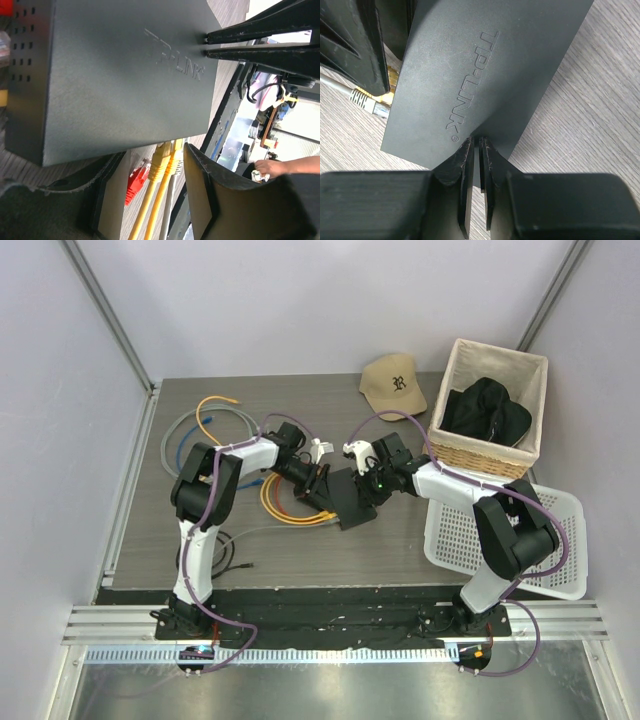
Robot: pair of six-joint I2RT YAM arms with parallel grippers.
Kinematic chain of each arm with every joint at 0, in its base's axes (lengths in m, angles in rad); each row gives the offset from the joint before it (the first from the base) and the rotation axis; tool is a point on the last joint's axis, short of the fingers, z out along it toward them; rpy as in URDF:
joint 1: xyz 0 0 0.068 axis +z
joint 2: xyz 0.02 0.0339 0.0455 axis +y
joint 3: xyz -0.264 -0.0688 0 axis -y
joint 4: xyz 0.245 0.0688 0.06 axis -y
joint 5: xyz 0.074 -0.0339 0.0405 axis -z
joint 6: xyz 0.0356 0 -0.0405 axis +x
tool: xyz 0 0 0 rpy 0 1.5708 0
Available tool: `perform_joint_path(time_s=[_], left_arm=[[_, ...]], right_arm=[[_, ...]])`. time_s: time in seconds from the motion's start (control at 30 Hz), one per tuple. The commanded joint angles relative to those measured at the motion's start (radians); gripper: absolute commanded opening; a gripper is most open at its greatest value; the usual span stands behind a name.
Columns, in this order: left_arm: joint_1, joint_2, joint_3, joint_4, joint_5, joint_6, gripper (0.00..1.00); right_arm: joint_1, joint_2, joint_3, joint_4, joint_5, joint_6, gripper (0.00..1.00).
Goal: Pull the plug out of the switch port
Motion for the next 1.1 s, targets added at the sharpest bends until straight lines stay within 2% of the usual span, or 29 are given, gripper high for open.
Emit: perform_joint_path(time_s=[0.0,0.37,0.5,0.63,0.73,0.87,1.07], left_arm=[[-0.027,-0.004,0.0,0.029,-0.028,-0.016,0.5],[-0.044,0.005,0.018,-0.006,-0.014,0.025,0.47],[-0.019,0.028,0.034,-0.025,0.082,0.058,0.56],[-0.002,0.03,0.016,0.009,0.06,0.024,0.61],[0.005,0.019,0.002,0.007,-0.02,0.032,0.59],[0.005,0.013,-0.012,0.017,-0.049,0.027,0.52],[0.007,0.017,-0.009,0.018,-0.024,0.025,0.51]], right_arm=[[0.004,0.024,-0.035,-0.043,0.002,0.016,0.18],[0.004,0.005,-0.054,-0.037,0.007,0.008,0.18],[0.004,-0.002,-0.06,-0.035,0.01,0.008,0.18],[0.004,-0.004,-0.063,-0.035,0.01,0.008,0.18],[0.006,-0.002,-0.063,-0.037,0.012,0.008,0.18],[0.004,0.002,-0.058,-0.033,0.01,0.01,0.18],[0.004,0.015,-0.049,-0.03,0.008,0.008,0.18]])
